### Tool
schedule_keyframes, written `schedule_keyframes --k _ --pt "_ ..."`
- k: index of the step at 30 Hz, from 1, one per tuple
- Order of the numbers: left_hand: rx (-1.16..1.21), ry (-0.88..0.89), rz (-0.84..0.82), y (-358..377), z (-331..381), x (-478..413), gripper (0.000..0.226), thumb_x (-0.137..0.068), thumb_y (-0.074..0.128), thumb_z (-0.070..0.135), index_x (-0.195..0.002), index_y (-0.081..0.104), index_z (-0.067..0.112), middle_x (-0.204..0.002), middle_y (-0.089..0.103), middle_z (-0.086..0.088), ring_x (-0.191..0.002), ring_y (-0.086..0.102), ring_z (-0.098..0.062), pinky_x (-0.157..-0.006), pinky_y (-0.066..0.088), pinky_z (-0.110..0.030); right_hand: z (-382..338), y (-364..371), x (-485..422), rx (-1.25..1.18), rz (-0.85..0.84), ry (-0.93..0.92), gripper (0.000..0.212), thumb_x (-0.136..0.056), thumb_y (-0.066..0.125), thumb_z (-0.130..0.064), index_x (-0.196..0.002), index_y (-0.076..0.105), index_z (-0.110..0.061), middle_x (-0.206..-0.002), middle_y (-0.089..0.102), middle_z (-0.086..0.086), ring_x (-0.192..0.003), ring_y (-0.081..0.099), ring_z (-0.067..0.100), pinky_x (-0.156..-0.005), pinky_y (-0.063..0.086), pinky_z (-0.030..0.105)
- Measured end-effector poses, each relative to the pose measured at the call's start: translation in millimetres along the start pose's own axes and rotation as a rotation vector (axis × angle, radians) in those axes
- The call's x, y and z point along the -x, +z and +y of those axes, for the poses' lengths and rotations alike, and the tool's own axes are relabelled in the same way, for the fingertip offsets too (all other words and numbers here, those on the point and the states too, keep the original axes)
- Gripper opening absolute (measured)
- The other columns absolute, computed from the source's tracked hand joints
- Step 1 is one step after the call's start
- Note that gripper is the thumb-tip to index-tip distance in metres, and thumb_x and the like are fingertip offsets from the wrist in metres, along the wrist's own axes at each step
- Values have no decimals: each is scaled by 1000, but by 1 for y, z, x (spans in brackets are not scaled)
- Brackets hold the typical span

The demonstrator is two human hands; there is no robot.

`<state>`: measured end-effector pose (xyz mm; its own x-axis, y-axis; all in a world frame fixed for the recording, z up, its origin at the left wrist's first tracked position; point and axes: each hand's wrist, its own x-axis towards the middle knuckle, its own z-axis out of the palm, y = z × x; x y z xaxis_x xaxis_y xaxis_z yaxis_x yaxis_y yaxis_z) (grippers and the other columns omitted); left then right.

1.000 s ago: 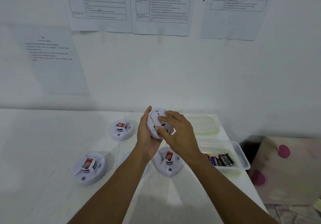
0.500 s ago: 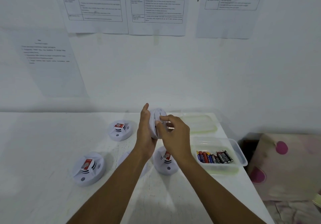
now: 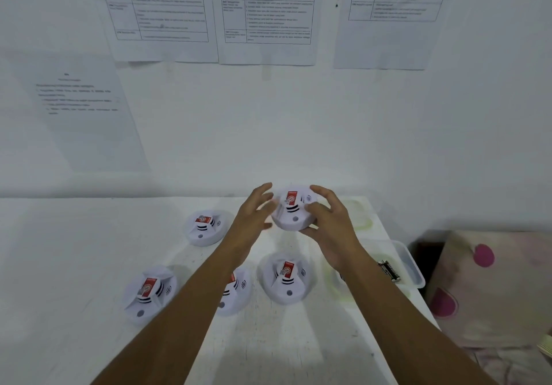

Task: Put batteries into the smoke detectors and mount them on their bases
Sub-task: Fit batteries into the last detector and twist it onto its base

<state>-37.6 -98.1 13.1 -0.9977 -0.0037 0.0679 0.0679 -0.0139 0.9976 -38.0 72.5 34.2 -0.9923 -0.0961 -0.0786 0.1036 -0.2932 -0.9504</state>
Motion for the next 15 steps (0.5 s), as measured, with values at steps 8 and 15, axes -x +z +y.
schedule_keyframes --k 8,15 --pt "-13 71 59 -7 -15 2 38 -89 68 7 -118 65 31 -116 71 -3 -105 66 -33 -91 55 -52 9 -17 -4 428 -146 -155 35 -82 75 -9 -110 65 -27 -112 69 4 -93 71 25 -77 61 44" --pt "-110 139 101 -3 -12 8 39 -89 69 14 -122 61 34 -117 69 15 -106 65 -9 -95 54 -34 13 -18 -8 695 -137 -344 59 -71 85 -22 -121 57 -37 -114 66 -15 -86 69 12 -76 59 30"
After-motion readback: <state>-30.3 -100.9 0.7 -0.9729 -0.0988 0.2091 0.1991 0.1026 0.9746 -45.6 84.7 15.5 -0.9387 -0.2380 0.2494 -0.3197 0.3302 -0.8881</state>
